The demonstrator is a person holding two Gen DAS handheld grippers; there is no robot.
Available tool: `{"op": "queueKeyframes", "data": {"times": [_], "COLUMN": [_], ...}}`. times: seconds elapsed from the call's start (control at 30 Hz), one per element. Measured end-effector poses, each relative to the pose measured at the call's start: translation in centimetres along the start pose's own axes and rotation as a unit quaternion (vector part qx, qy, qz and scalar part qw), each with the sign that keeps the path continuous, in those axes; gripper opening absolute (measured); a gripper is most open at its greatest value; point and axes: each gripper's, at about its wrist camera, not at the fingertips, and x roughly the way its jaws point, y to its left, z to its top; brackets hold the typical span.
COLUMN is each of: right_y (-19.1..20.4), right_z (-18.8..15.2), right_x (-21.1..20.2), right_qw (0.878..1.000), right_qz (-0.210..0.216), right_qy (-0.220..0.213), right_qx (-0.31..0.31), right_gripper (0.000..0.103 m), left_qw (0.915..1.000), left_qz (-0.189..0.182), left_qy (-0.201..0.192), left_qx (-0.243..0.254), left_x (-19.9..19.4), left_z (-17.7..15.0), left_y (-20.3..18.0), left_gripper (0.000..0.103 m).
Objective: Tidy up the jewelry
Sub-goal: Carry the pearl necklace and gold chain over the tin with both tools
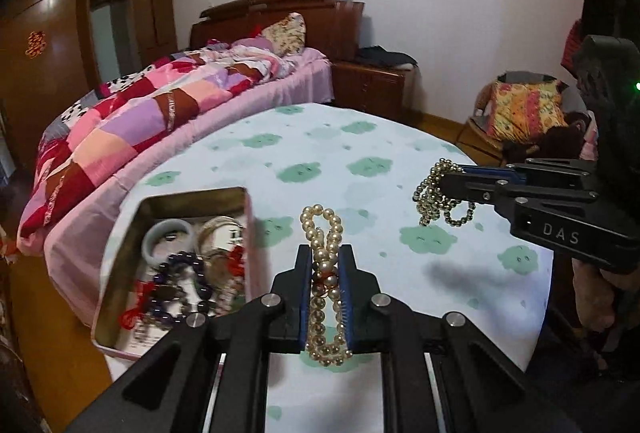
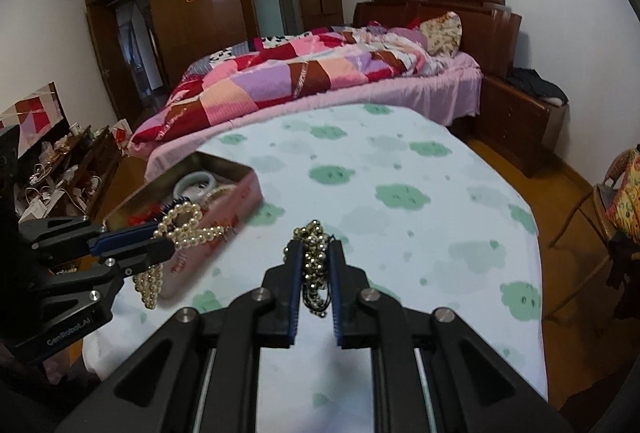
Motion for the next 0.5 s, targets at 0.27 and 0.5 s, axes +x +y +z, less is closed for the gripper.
{"op": "queueKeyframes", "data": {"times": [0.27, 0.5], "right_y": [2.3, 4.7], "right_z": [2.2, 3.4], "right_x": [0.4, 1.1], "right_qw": [0.999, 0.998], "right_qz": [0.013, 0.026], "right_qy": [-0.019, -0.025], "right_qx": [-0.028, -0.051], "right_gripper": [0.014, 0.014], "left_qw": [0.9985, 0.9959], "left_qz": [0.037, 0.058], "left_qy": [-0.011, -0.015], "left_qx": [-0.039, -0.068], "left_x": [-0.9, -1.2], "left_z": [0.4, 0.1], "left_y": [3.7, 6.4], "left_gripper": [0.012, 0.012]}}
